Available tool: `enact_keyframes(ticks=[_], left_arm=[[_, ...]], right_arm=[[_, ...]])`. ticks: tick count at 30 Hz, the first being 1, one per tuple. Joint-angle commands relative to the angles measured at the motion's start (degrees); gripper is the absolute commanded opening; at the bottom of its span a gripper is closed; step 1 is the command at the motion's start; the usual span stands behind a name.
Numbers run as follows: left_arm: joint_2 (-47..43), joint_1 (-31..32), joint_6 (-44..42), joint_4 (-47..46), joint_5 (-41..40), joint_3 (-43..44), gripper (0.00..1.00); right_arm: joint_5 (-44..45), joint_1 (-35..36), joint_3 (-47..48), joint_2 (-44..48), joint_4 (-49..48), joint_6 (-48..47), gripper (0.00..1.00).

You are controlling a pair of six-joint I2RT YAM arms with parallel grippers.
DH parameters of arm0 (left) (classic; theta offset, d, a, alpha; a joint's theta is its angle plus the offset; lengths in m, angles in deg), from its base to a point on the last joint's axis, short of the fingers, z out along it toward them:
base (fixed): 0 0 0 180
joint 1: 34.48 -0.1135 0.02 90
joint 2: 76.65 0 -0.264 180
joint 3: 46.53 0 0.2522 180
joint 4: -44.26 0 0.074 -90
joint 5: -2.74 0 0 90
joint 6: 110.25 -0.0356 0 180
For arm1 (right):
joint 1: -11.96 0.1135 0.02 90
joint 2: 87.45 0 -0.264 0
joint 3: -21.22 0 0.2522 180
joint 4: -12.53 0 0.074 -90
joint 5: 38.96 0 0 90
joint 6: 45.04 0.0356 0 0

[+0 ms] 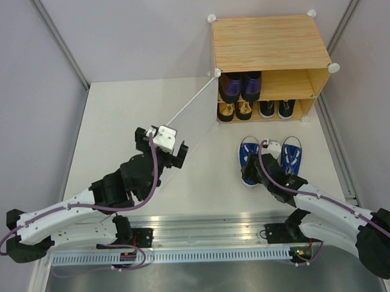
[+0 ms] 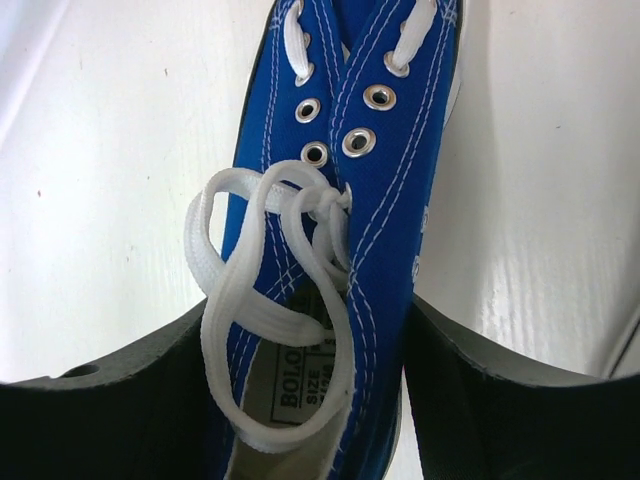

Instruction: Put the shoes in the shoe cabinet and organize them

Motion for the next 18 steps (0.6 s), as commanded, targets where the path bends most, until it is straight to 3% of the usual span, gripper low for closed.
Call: enact_keyframes(ticks=[1, 6, 13, 15, 16, 18], left_arm=[[0.2, 0.0, -1.9, -2.4, -1.9, -0.4, 1.00], [0.0, 0.0, -1.6, -2.2, -1.4, -0.2, 1.00], [0.0, 0.0, -2.0, -2.2, -2.1, -0.2, 1.00], [0.2, 0.0, -2.0, -2.3, -2.1, -0.2, 1.00], [0.3, 0.0, -1.9, -2.1, -1.8, -0.2, 1.00], [0.3, 0.0, -1.8, -2.0, -1.8, -0.2, 1.00]], right_arm=[[0.6, 0.2, 2.1, 5.0, 2.7, -2.6, 0.01], [-1.7, 0.2, 2.2, 8.6, 4.4, -4.5, 0.01], [-9.3, 0.5, -0.9, 2.2, -0.6, -4.2, 0.01], [-9.2, 0.6, -0.3, -0.2, -0.6, -4.4, 0.19], [-8.8, 0.7, -0.1, -0.8, 0.0, -4.5, 0.47], [-8.0, 0.8, 1.0, -1.5, 1.0, -4.4, 0.61]])
